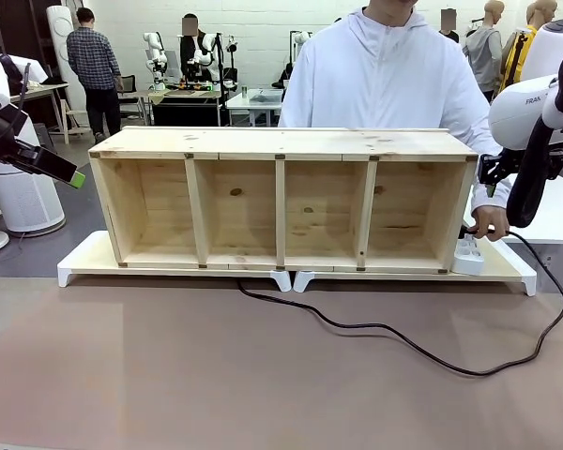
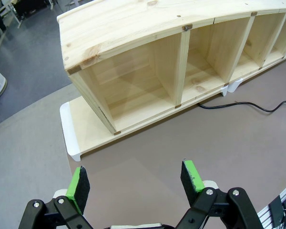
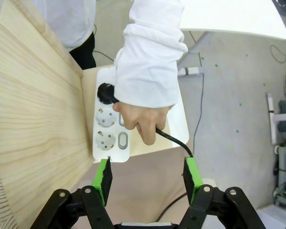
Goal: Perform cable management.
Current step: Release the Power Cable when the human grasps it.
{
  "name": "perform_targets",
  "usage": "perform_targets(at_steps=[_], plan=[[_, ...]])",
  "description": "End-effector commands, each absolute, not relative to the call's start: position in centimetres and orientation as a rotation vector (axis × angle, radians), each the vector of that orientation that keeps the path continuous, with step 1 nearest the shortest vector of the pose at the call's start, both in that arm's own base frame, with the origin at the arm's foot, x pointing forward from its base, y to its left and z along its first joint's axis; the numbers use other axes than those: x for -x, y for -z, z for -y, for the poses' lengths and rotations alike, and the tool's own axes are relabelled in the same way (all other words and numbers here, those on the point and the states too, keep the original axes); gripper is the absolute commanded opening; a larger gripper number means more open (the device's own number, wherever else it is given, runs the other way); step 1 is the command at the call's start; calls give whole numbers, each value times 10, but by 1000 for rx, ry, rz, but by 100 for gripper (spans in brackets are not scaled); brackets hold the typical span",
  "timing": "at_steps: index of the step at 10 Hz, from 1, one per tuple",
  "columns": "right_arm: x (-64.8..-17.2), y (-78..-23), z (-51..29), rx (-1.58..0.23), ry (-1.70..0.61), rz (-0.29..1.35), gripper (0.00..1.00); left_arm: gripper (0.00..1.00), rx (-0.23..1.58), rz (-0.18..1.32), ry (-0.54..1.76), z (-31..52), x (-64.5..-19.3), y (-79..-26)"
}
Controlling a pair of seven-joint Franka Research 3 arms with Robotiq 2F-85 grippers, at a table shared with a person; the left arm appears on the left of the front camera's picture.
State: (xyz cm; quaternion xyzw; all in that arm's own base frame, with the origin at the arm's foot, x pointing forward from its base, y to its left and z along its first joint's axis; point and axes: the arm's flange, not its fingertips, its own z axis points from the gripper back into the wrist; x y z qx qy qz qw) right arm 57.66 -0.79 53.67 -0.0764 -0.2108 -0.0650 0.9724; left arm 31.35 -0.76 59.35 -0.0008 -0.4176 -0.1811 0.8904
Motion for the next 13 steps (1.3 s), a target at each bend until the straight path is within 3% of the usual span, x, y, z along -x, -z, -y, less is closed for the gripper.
perform_targets(at_steps=[1, 13], plan=[[-576, -536, 8, 156, 130, 421, 77, 100, 2, 876, 368, 8, -316, -593], [-576, -536, 8, 156, 130, 421, 77, 100, 2, 876, 368, 8, -316, -593]])
